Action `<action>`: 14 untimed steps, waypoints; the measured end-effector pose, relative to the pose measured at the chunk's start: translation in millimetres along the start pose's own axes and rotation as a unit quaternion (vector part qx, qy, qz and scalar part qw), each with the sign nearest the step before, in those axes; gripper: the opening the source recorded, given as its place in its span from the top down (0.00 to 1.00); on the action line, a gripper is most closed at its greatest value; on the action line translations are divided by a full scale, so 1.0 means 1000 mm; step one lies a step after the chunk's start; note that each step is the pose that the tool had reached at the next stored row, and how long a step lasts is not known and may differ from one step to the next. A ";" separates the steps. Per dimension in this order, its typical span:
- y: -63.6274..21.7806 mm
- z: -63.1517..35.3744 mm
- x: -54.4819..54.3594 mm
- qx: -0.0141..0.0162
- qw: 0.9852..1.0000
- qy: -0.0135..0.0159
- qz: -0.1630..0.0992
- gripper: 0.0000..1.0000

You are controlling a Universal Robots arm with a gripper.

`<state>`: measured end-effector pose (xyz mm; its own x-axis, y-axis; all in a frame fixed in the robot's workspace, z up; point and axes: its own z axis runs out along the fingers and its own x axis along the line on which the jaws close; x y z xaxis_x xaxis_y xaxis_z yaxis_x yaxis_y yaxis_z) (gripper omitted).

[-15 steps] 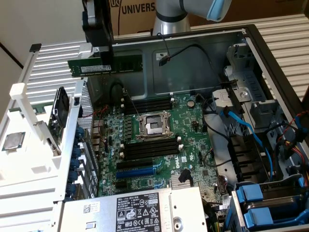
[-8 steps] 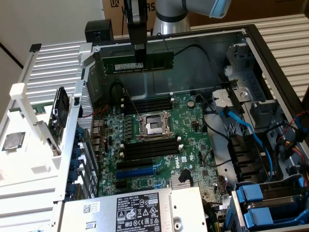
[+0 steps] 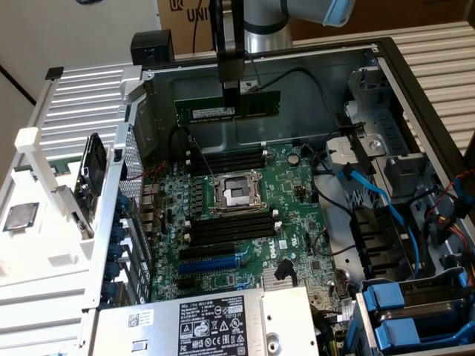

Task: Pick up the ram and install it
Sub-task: 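Pick up the ram and move it above insertion slot, then insert the ram into the slot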

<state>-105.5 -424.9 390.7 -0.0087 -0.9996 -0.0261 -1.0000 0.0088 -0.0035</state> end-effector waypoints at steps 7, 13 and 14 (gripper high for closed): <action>0.0001 0.0059 0.000 0.001 1.000 0.000 0.001 0.88; 0.0001 0.0063 0.000 0.001 1.000 0.000 0.001 0.88; 0.0001 0.0063 0.000 0.001 1.000 0.000 0.001 0.88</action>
<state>-105.6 -425.0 384.4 -0.0098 -0.9996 -0.0268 -0.9999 0.0100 -0.0059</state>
